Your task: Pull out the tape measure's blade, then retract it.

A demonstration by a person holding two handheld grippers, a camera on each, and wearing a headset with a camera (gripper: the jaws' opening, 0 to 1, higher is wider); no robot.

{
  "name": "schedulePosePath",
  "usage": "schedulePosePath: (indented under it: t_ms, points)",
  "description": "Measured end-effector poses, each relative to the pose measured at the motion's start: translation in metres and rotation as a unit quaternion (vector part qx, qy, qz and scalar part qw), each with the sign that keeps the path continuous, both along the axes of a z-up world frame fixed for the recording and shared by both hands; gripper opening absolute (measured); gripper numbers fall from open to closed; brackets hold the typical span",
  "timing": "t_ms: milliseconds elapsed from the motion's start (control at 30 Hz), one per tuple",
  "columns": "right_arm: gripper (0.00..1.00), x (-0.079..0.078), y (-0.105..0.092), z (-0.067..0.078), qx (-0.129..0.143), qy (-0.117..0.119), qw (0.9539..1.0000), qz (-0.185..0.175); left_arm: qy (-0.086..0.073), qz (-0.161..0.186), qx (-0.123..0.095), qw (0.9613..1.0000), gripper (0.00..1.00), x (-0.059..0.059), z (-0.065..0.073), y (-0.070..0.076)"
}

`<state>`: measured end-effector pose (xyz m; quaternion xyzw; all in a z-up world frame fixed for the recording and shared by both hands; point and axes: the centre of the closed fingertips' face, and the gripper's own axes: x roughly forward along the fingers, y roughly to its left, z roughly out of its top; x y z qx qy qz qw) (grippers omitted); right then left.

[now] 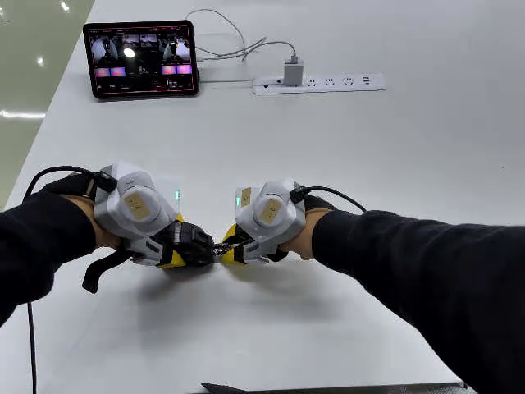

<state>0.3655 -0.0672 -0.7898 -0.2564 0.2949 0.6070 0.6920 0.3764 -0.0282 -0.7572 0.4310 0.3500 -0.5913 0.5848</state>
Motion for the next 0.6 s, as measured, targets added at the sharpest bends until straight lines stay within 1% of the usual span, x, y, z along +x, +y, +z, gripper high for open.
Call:
schedulePosePath:
  t_ms: [233,300,400,433,500,567,600]
  points:
    - [0.09,0.000,-0.005,0.000,-0.003,0.005,1.0000,-0.007,0.004,-0.001,0.009,1.0000,0.31,0.000,-0.002,0.003]
    - [0.09,0.000,-0.007,0.000,-0.002,0.020,0.9995,-0.024,0.005,-0.001,0.011,0.9999,0.32,0.000,-0.003,0.004]
    - [0.09,0.000,-0.008,0.000,-0.001,0.018,0.9996,-0.020,0.006,-0.001,0.013,0.9999,0.32,-0.001,-0.003,0.004]
    - [0.09,-0.001,-0.009,0.000,-0.003,0.018,0.9997,-0.019,0.002,-0.006,0.013,0.9999,0.32,-0.001,-0.003,0.004]
    - [0.09,-0.002,-0.010,0.001,-0.004,0.016,0.9997,-0.018,-0.002,-0.009,0.012,0.9999,0.31,-0.002,-0.003,0.004]
    - [0.09,-0.002,-0.012,0.001,-0.004,0.016,0.9997,-0.018,-0.005,-0.008,0.006,0.9999,0.31,-0.001,-0.002,0.005]
    - [0.09,-0.003,-0.013,0.001,-0.003,0.016,0.9997,-0.018,-0.003,-0.005,0.002,1.0000,0.31,-0.001,-0.002,0.004]
